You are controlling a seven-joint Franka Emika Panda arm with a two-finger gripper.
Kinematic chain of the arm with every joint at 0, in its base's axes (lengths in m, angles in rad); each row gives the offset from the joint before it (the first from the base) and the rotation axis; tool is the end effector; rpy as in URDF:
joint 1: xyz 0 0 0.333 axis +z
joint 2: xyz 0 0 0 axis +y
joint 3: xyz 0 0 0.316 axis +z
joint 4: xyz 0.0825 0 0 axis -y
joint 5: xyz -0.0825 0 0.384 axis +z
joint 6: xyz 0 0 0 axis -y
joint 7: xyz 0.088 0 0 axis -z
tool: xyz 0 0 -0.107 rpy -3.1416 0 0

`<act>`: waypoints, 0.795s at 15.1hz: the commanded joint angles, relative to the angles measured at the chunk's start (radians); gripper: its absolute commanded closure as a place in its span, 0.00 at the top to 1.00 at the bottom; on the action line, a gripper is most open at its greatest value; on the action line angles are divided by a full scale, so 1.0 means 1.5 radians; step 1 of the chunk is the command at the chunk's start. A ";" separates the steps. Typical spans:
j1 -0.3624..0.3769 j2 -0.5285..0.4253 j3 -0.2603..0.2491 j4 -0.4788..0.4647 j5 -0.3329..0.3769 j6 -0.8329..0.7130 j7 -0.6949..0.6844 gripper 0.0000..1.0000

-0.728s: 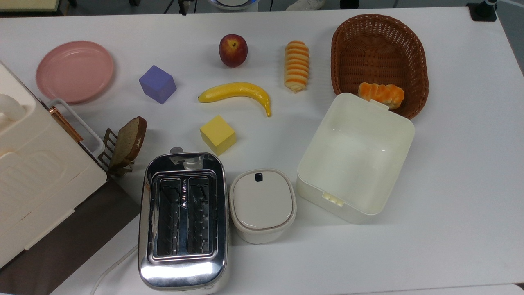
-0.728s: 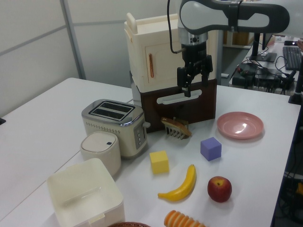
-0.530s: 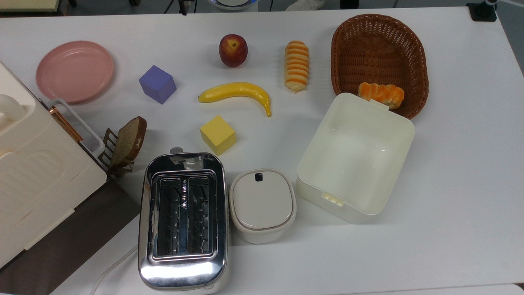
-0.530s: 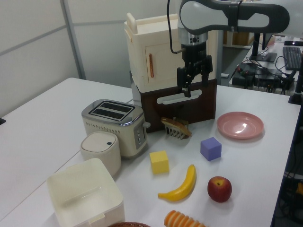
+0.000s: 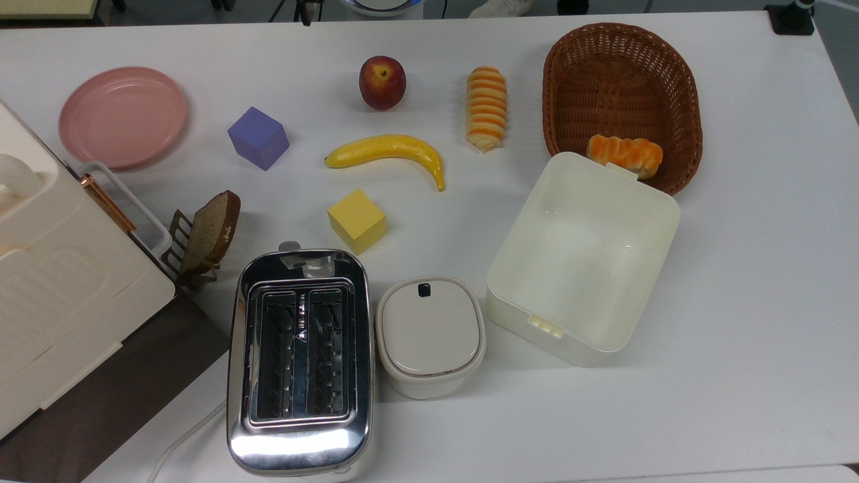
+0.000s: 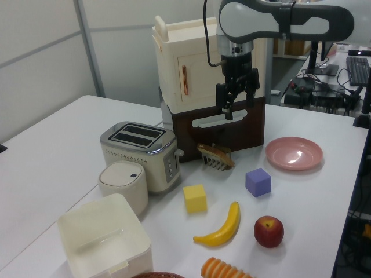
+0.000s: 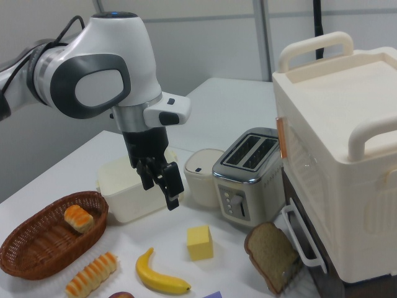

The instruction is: Put the purple cube on a plate

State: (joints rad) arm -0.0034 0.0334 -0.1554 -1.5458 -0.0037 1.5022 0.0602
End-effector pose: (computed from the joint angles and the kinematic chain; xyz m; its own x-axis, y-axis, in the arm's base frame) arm 0.5502 -0.0870 0.6121 0.9731 -0.2173 -0.0758 -0.2170 -0.9761 0.0135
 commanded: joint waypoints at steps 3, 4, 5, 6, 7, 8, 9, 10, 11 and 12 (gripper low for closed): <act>0.004 -0.011 -0.003 -0.004 -0.004 -0.016 0.006 1.00; 0.004 -0.011 -0.003 -0.004 -0.004 -0.016 0.005 1.00; 0.005 -0.011 -0.003 -0.004 -0.004 -0.016 0.003 1.00; 0.005 -0.010 -0.003 -0.004 -0.005 -0.016 0.000 1.00; 0.007 -0.010 -0.003 -0.006 -0.004 -0.016 -0.001 1.00; 0.008 -0.009 -0.003 -0.007 -0.004 -0.016 -0.001 1.00; 0.008 -0.010 -0.002 -0.008 -0.005 -0.016 -0.002 1.00; 0.008 -0.010 -0.002 -0.008 -0.004 -0.017 -0.002 1.00; 0.007 -0.010 -0.002 -0.008 -0.005 -0.017 -0.003 1.00; 0.007 -0.010 -0.003 -0.008 -0.004 -0.017 -0.007 1.00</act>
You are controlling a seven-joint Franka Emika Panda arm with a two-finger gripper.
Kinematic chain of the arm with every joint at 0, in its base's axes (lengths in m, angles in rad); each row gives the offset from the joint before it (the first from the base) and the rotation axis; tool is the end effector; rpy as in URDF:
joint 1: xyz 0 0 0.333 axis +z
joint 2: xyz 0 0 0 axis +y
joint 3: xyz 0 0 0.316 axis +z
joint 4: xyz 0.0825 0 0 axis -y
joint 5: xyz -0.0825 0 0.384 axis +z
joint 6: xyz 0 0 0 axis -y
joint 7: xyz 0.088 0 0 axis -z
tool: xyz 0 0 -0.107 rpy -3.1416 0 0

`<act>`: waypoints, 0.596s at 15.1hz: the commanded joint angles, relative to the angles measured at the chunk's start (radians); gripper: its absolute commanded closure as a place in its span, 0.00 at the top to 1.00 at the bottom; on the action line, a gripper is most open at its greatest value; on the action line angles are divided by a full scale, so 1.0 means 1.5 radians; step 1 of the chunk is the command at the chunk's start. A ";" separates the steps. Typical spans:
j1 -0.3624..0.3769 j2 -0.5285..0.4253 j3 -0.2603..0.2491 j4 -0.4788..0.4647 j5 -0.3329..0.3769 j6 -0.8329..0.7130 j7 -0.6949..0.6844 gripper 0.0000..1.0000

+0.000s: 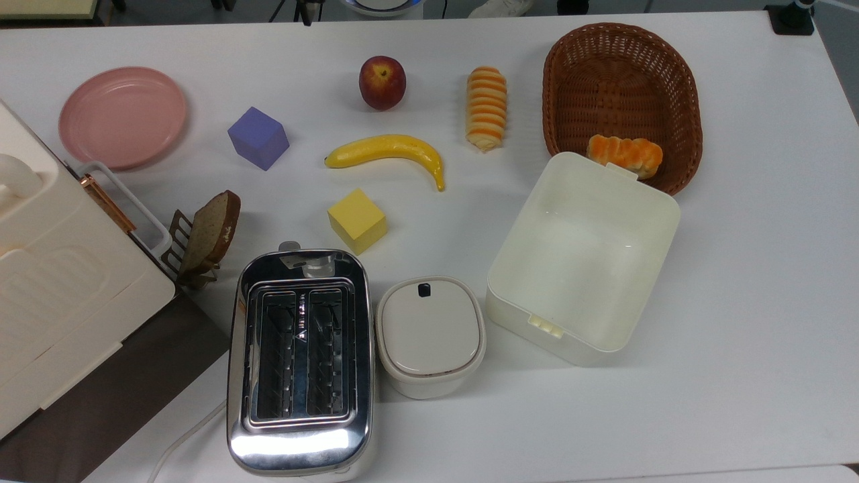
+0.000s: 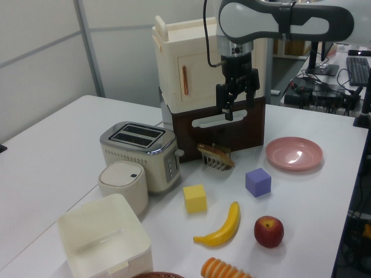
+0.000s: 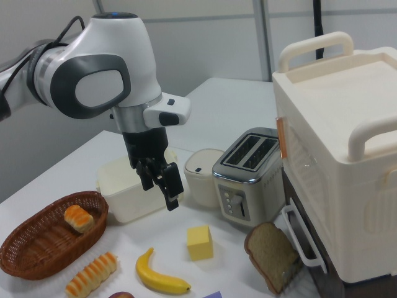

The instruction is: Put the purple cube on a plate

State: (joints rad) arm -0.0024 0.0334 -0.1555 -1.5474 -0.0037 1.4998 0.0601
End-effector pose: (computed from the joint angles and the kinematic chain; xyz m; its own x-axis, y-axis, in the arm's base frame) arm 0.5500 -0.0865 0.6112 0.9730 -0.2164 -0.0798 -0.2160 -0.9763 0.0137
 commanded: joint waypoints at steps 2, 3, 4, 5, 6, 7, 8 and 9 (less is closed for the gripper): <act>0.008 -0.009 -0.002 -0.008 -0.004 -0.015 -0.019 1.00; 0.009 -0.008 -0.002 -0.009 -0.004 -0.014 -0.025 1.00; 0.010 -0.007 -0.001 -0.011 -0.004 -0.014 -0.032 1.00; 0.011 -0.006 -0.001 -0.018 -0.004 -0.012 -0.038 1.00; 0.014 -0.006 0.000 -0.028 -0.004 -0.010 -0.047 1.00; 0.023 -0.002 0.000 -0.038 -0.004 -0.007 -0.063 1.00; 0.032 0.009 0.000 -0.044 -0.004 -0.002 -0.086 1.00; 0.033 0.015 0.000 -0.048 -0.004 0.007 -0.106 1.00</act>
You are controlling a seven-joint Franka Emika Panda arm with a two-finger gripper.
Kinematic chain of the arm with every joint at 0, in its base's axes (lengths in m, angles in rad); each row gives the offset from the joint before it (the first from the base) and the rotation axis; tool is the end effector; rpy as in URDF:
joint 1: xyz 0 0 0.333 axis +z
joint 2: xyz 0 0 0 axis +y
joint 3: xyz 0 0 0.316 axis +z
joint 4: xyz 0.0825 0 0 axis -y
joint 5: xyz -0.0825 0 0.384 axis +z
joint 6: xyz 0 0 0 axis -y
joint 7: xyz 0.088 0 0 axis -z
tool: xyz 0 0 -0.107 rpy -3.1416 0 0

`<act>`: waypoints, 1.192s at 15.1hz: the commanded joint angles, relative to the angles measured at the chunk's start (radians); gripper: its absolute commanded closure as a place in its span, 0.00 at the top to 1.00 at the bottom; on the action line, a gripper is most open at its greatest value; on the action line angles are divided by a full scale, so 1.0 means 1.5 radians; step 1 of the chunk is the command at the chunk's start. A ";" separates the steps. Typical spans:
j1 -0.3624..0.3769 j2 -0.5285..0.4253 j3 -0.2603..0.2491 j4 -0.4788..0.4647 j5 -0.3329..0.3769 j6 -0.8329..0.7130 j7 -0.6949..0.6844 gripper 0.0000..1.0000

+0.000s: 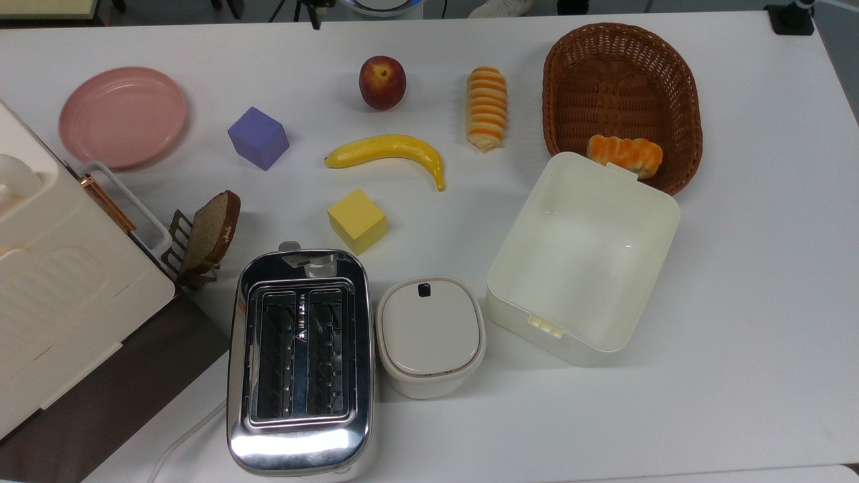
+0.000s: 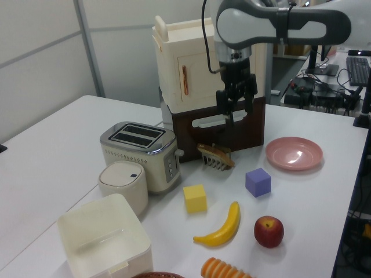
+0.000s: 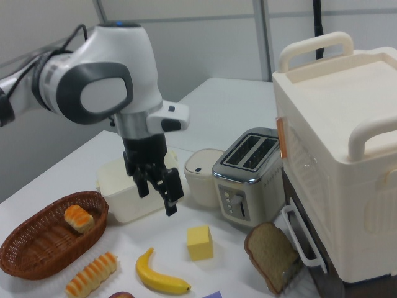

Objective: Put the purple cube on a plate
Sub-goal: 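Move the gripper over the purple cube and lower onto it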

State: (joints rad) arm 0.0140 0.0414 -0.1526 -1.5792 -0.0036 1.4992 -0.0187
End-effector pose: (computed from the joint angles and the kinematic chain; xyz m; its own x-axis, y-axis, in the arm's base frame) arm 0.5522 -0.0757 0.5920 0.9855 -0.1195 -0.1208 -0.1194 -0.9928 0.0076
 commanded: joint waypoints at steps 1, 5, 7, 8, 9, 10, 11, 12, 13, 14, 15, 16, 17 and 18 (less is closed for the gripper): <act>0.022 0.012 -0.002 -0.044 -0.006 0.018 -0.065 1.00; 0.017 0.019 -0.009 -0.087 -0.012 0.049 -0.272 1.00; 0.014 0.022 -0.012 -0.101 -0.015 0.050 -0.355 1.00; 0.007 0.021 -0.015 -0.112 -0.022 0.057 -0.404 1.00; 0.004 0.017 -0.034 -0.136 -0.030 0.077 -0.481 1.00; 0.010 0.016 -0.051 -0.153 -0.039 0.096 -0.519 1.00; 0.014 0.016 -0.063 -0.174 -0.062 0.124 -0.540 1.00; 0.028 0.017 -0.076 -0.217 -0.090 0.181 -0.541 1.00; 0.038 0.016 -0.090 -0.253 -0.099 0.226 -0.542 1.00; 0.047 0.017 -0.103 -0.285 -0.108 0.273 -0.542 1.00; 0.051 0.019 -0.110 -0.309 -0.117 0.311 -0.542 1.00; 0.050 0.021 -0.112 -0.325 -0.125 0.334 -0.542 1.00; 0.049 0.023 -0.112 -0.333 -0.133 0.342 -0.548 1.00; 0.047 0.022 -0.115 -0.343 -0.137 0.348 -0.550 1.00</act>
State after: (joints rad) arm 0.0561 0.1064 -0.2934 -2.0149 -0.1725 1.9590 -0.8183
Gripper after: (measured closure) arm 0.000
